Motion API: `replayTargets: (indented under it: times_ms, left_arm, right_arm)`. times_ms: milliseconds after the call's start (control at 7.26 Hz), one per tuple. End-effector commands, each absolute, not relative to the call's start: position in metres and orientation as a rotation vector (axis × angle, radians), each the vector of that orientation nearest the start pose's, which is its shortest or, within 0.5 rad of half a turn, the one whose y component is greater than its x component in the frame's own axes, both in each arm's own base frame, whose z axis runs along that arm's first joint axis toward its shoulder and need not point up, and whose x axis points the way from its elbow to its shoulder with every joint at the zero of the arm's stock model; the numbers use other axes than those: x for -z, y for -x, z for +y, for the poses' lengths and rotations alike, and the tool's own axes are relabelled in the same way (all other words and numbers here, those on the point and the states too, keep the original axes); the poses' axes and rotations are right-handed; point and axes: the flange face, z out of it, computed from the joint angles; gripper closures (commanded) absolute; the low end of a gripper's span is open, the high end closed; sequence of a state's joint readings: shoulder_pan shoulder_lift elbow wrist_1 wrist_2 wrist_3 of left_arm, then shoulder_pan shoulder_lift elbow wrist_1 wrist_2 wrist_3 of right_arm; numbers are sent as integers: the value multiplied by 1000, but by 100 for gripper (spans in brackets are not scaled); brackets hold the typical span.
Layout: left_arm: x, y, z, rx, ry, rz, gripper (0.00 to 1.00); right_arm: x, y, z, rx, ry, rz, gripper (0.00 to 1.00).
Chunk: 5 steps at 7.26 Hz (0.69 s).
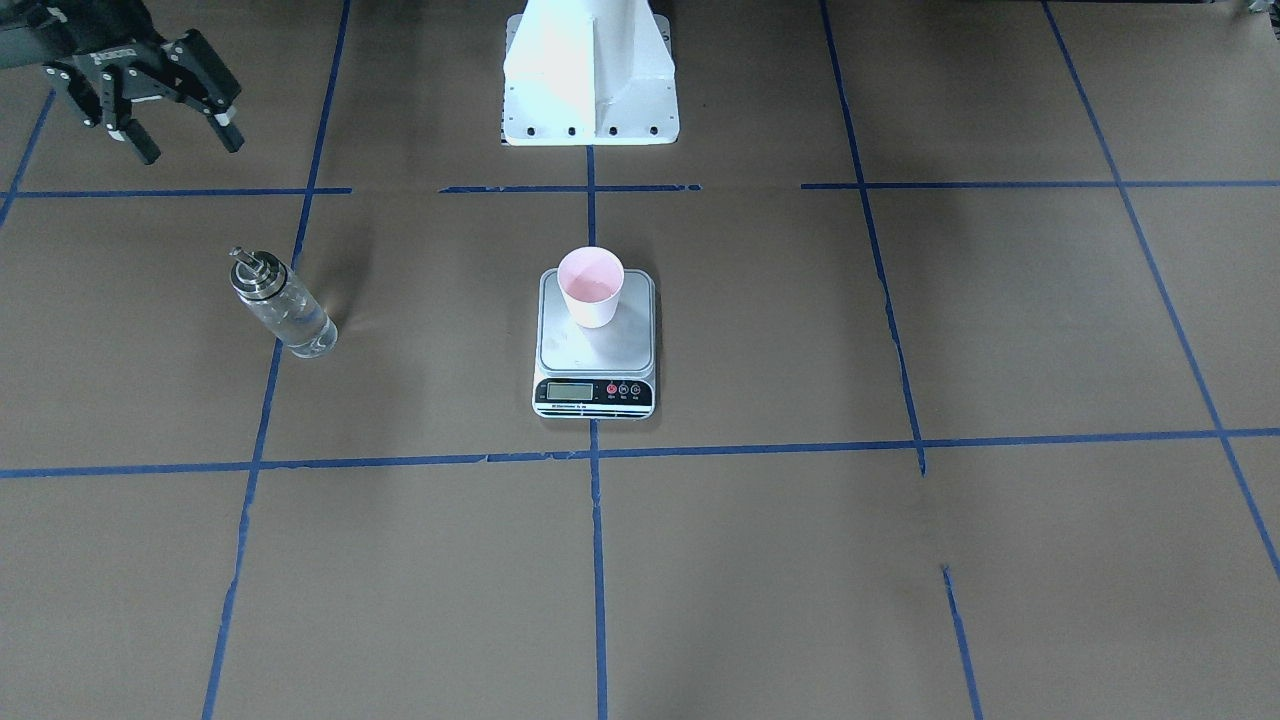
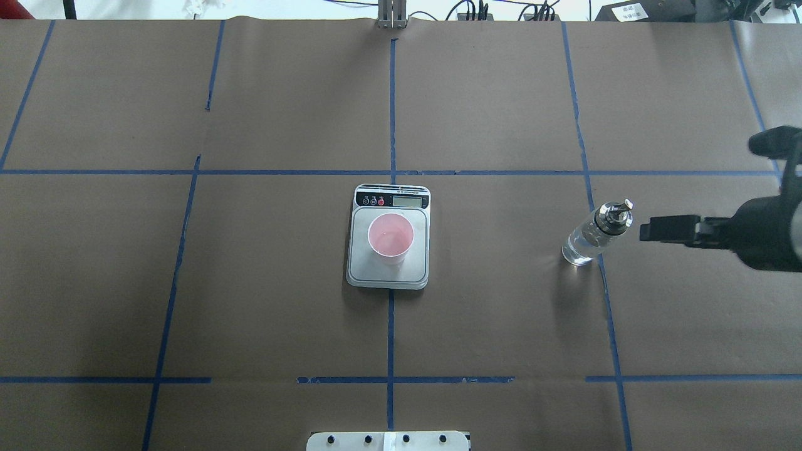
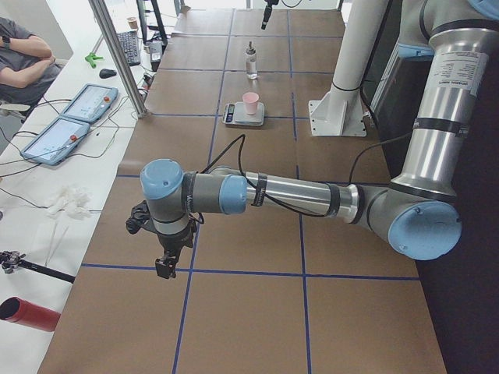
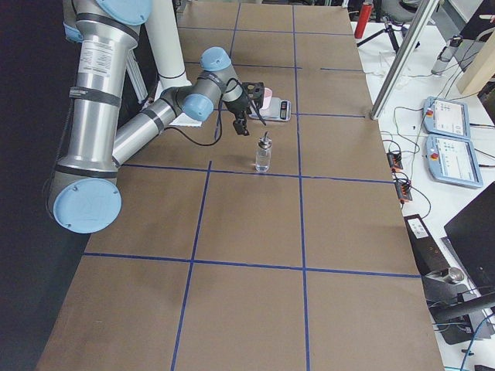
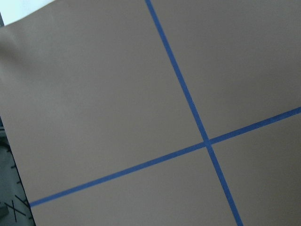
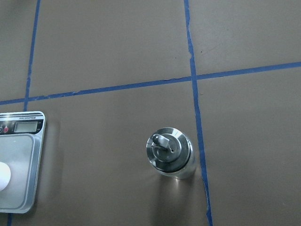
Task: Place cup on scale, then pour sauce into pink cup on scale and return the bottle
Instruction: 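Reach the right gripper to the glass sauce bottle and grasp it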
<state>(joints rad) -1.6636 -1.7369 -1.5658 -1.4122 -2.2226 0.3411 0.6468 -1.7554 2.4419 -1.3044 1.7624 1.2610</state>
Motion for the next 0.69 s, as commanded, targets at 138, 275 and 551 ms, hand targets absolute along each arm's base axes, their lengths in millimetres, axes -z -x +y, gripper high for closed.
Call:
replayTargets:
  times_ms: [138, 275, 551]
  left_arm:
    - [-593, 121, -518, -225, -140, 695, 0]
    - [-594, 119, -514, -223, -142, 713, 0]
    - [-592, 117, -514, -229, -146, 712, 0]
  right_arm:
    - [-340, 331, -250, -294, -482, -789, 0]
    - [-365, 358, -245, -318, -563, -764, 0]
    - [-438, 399, -250, -373, -684, -791, 0]
